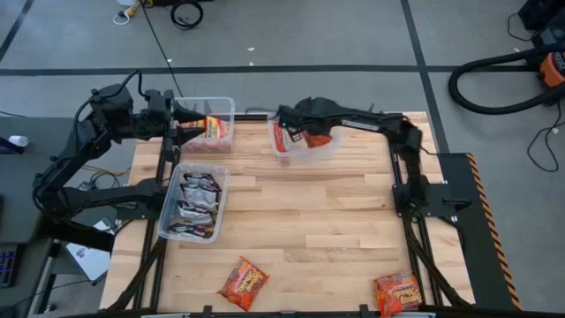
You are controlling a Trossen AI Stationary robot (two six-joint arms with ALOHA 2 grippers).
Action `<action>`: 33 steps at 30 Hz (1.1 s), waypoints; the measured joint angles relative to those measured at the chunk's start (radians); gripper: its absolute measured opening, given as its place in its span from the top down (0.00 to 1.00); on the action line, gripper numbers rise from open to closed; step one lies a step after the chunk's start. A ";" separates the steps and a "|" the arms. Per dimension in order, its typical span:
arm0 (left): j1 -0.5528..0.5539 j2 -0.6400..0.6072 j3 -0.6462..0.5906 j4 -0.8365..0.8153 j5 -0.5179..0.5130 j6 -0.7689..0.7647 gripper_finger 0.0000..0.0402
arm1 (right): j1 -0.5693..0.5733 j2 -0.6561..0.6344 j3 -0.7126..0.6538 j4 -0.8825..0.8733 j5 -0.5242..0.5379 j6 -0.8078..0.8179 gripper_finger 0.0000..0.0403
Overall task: Sort Maruchan noodles
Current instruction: Put the center orange noodle into the top transparent bin
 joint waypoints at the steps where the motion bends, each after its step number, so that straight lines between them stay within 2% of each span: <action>1: 0.000 0.000 0.000 0.003 0.000 0.000 0.53 | -0.002 0.026 0.000 -0.025 -0.014 0.017 0.96; 7: 0.000 0.000 0.000 0.009 0.000 0.012 0.53 | -0.019 0.152 0.007 -0.246 -0.044 0.101 0.96; 16: 0.009 0.000 0.000 0.007 -0.015 0.034 0.53 | -0.070 0.229 0.003 -0.248 -0.073 0.203 0.93; 33: 0.009 -0.042 0.000 -0.031 -0.049 0.031 0.53 | -0.100 0.160 0.002 -0.249 0.033 0.221 0.95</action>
